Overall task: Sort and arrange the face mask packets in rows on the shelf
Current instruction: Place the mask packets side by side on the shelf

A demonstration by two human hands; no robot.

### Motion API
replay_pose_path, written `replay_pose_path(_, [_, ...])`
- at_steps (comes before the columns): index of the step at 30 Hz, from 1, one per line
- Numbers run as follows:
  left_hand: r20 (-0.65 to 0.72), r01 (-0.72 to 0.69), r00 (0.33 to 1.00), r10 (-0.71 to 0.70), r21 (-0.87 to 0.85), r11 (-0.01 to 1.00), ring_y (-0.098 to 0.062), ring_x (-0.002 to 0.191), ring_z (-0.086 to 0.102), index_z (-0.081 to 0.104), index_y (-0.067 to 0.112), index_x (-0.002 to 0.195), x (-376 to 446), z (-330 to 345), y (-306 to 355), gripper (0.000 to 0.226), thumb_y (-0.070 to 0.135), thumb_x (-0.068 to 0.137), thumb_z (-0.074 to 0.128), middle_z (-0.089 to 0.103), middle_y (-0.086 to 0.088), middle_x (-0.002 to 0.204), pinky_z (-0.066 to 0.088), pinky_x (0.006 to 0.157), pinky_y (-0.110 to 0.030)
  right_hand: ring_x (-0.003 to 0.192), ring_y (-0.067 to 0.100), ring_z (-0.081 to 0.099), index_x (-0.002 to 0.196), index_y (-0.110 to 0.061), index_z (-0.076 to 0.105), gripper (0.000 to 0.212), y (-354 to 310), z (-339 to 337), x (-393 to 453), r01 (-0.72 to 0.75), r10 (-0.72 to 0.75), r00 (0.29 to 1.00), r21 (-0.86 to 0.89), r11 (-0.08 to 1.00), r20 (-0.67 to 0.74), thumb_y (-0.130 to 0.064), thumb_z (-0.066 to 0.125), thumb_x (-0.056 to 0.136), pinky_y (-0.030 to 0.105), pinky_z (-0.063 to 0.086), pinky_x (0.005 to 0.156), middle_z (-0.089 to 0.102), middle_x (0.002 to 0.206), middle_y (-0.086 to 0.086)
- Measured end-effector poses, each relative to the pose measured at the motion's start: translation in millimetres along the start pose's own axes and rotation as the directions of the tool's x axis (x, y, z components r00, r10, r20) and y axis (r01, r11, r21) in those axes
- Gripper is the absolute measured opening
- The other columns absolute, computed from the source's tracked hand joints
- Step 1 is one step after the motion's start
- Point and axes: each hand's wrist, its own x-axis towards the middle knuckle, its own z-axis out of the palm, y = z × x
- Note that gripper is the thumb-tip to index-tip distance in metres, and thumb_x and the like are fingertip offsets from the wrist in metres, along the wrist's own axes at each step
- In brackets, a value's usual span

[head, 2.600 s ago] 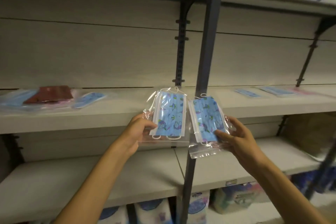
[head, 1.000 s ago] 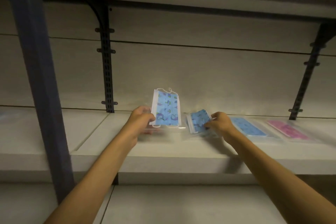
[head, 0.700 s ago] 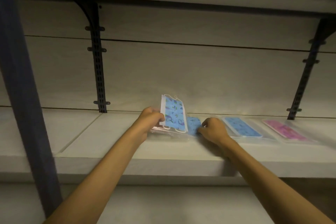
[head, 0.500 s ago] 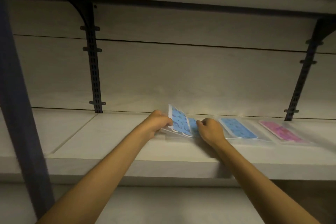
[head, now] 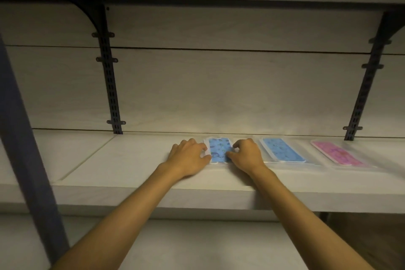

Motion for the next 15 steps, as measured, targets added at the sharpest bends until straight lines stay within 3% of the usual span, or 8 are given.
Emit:
replay_pose_path(3, [-0.111, -0.012, 0.994, 0.01, -0.024, 1.0, -0.025, 0.12, 0.052, 0.055, 0.03, 0.133, -10.5, -13.2, -4.2, 0.045, 0.053, 0.097, 0.044, 0.054, -0.002, 0.134, 0.043, 0.097, -0.039, 0.116, 0.028, 0.054, 0.125, -0.01, 0.064, 0.036, -6.5, -18.6, -8.0, 0.172, -0.175, 0.982, -0.036, 0.984, -0.076, -0.025, 0.063, 0.092, 0.036, 0.045, 0.098, 0.055, 0.13, 0.01])
replay_pose_path(7, [-0.244, -0.03, 0.969, 0.03, 0.002, 1.0, -0.021, 0.117, 0.055, 0.054, 0.03, 0.133, -33.5, -37.1, -16.2, 0.04, 0.047, 0.098, 0.046, 0.054, 0.002, 0.134, 0.045, 0.094, -0.036, 0.107, 0.023, 0.059, 0.12, -0.018, 0.067, 0.031, -23.8, -37.7, -27.9, 0.394, -0.395, 0.918, -0.017, 0.919, -0.033, -0.028, 0.063, 0.092, 0.035, 0.049, 0.089, 0.059, 0.121, 0.005])
replay_pose_path(15, [-0.333, -0.001, 0.943, 0.003, 0.007, 1.0, -0.017, 0.115, 0.055, 0.055, 0.034, 0.129, -96.1, -65.6, -42.4, 0.035, 0.045, 0.097, 0.048, 0.056, 0.006, 0.13, 0.045, 0.091, -0.034, 0.095, 0.006, 0.061, 0.115, -0.028, 0.067, 0.027, -84.8, -29.8, -84.8, 0.523, -0.524, 0.851, 0.036, 0.852, 0.043, -0.036, 0.06, 0.091, 0.036, 0.052, 0.088, 0.063, 0.113, -0.01])
